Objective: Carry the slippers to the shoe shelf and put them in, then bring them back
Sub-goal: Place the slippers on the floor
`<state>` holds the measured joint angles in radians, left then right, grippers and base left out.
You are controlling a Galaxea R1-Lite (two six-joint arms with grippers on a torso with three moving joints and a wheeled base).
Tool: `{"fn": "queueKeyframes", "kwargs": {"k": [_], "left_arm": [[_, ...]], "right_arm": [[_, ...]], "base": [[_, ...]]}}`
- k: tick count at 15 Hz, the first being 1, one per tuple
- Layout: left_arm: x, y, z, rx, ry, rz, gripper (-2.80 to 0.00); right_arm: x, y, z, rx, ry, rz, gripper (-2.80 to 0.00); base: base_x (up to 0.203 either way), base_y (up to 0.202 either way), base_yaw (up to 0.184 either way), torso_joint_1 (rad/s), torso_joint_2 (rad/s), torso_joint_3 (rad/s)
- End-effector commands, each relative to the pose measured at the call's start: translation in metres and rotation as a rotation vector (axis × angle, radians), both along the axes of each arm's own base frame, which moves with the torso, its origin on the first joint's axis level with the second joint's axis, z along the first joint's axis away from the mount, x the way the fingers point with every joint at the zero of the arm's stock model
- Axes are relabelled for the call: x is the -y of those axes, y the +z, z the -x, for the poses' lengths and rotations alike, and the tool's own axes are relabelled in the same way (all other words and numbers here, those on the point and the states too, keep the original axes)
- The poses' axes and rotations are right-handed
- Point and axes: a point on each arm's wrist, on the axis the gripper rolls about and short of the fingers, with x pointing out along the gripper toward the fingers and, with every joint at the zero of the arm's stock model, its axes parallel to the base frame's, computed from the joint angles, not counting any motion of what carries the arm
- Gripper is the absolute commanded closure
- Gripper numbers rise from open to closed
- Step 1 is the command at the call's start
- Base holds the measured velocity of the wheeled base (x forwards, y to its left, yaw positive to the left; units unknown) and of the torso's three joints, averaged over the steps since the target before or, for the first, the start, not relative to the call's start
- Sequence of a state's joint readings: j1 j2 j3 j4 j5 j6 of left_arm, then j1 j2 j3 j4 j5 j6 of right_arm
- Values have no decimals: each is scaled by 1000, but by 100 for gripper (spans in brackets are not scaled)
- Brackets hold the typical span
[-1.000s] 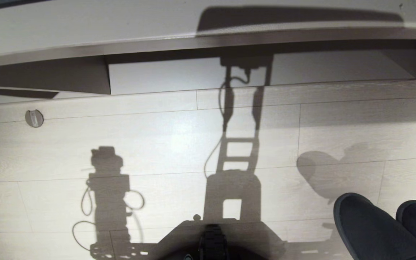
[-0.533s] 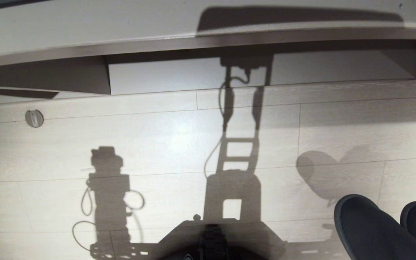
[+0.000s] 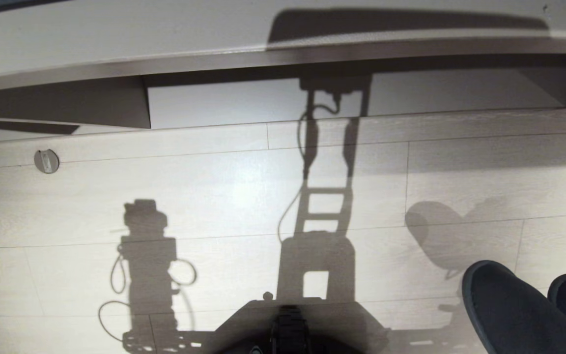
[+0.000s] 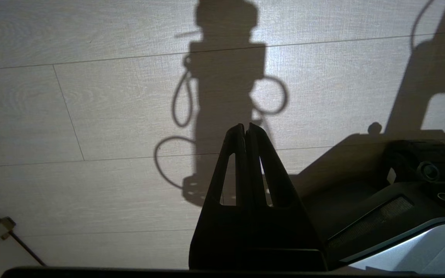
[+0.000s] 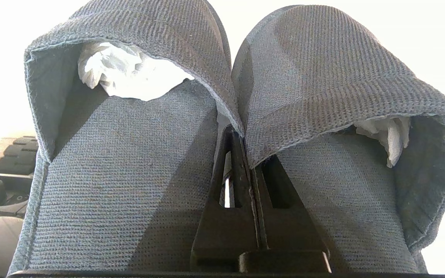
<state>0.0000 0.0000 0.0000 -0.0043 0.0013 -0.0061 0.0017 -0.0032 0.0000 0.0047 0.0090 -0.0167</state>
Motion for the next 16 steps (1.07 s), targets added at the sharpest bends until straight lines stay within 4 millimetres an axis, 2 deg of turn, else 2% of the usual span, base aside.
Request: {"fn": "queueKeyframes", "kwargs": {"k": [1,11,16], "left_arm": [[0,0,0,0,0,0,0],[0,0,0,0,0,3,0],[0,0,0,-1,0,3,0]], "right_arm": [[0,0,0,-3,2,0,0],[0,0,0,-3,0,0,0],[0,0,0,-3,0,0,0]], "base": [[0,0,0,0,0,0],[0,0,0,0,0,0],[0,0,0,2,3,157]]}}
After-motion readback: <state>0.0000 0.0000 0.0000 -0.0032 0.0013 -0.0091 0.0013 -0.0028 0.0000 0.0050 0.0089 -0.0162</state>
